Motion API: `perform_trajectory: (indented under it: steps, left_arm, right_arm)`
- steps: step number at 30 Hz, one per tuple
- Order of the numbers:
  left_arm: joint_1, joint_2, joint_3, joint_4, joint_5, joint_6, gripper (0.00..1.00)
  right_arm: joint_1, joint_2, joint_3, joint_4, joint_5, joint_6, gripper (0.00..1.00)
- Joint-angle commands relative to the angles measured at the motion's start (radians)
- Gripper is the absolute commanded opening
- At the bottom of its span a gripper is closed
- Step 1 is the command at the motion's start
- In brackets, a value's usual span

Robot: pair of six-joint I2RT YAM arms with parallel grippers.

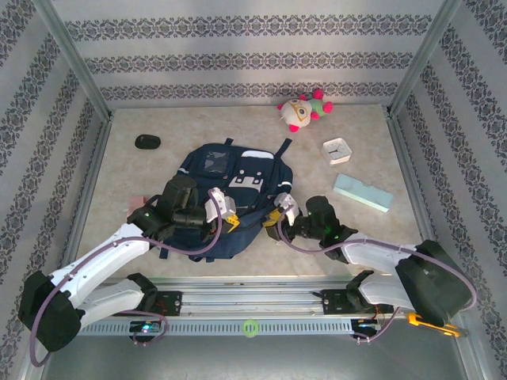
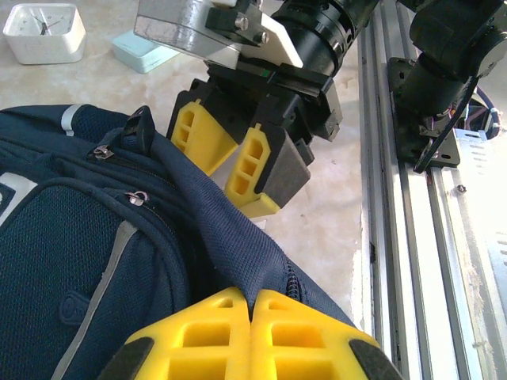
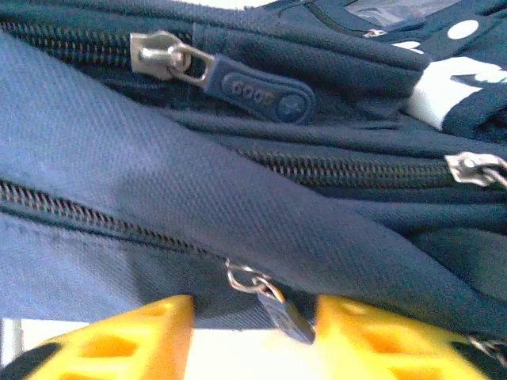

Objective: Pack books, pencil case, and school supplies into a backpack

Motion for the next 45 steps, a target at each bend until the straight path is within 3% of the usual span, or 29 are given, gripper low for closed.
perform_trajectory:
  steps: [1,4,14,20,25,26,28,32,38,45]
  left_arm:
    - [0.012,-0.009,0.054,0.086,0.067,0.002,0.00]
    - [0.012,-0.007,0.060,0.072,0.055,0.010,0.00]
    - [0.012,-0.013,0.071,0.023,0.048,0.037,0.00]
    - [0.013,-0.032,0.075,-0.018,0.052,0.052,0.00]
    - [0.012,-0.032,0.058,-0.015,0.021,0.072,0.00]
    - [0.012,-0.031,0.053,-0.005,0.014,0.069,0.02]
    - [0.012,-0.031,0.052,0.007,-0.006,0.063,0.26]
    - [0.015,-0.037,0.081,-0.056,-0.088,0.112,0.57]
    - [0.023,0.015,0.127,-0.209,-0.258,0.300,0.75]
    - [0.001,0.137,0.126,-0.191,-0.291,0.426,0.87]
  right_arm:
    - [0.009,0.028,0.049,0.086,-0.054,0.007,0.27]
    - [-0.002,0.031,0.037,0.089,0.010,0.066,0.00]
    - [-0.125,0.021,-0.008,0.038,0.167,0.275,0.00]
    - [-0.209,0.117,0.020,-0.027,0.319,0.474,0.00]
    - [-0.225,0.190,0.083,0.000,0.226,0.506,0.00]
    - [-0.221,0.188,0.085,-0.003,0.204,0.495,0.01]
    - [-0.214,0.173,0.098,-0.036,0.138,0.468,0.23]
    - [-0.207,0.098,0.110,-0.188,0.086,0.463,0.48]
    - [-0.128,-0.070,0.144,-0.434,0.174,0.401,0.54]
    - [-0.073,-0.143,0.151,-0.417,0.204,0.349,0.55]
